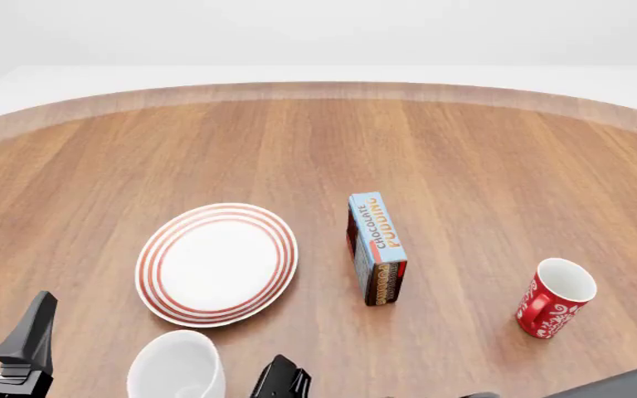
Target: Pick up the white mug and put it on the plate, and put the chocolate pudding to the right of the plate.
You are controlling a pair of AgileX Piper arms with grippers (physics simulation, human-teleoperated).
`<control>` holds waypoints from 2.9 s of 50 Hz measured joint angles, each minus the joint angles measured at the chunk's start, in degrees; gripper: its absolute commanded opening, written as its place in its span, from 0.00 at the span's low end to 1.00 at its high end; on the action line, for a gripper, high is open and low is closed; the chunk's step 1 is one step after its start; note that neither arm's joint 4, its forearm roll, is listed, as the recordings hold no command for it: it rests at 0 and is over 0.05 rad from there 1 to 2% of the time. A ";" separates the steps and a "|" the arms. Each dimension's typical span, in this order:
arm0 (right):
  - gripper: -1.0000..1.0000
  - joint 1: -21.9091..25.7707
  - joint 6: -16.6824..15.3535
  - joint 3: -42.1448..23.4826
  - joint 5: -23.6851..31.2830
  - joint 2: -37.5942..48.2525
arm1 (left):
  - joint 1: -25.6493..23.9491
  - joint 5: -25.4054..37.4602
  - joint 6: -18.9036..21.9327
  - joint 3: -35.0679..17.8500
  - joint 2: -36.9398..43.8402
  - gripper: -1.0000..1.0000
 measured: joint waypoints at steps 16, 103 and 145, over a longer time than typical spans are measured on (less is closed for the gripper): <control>0.00 -0.73 -1.34 0.79 0.29 -2.82 | 0.00 0.00 0.00 0.00 0.00 1.00; 0.00 -10.41 -7.72 -1.82 4.10 -12.35 | 0.00 0.00 0.00 0.00 0.00 1.00; 0.00 -15.58 -7.67 -7.61 2.56 -8.23 | 0.00 0.00 0.00 0.00 0.00 1.00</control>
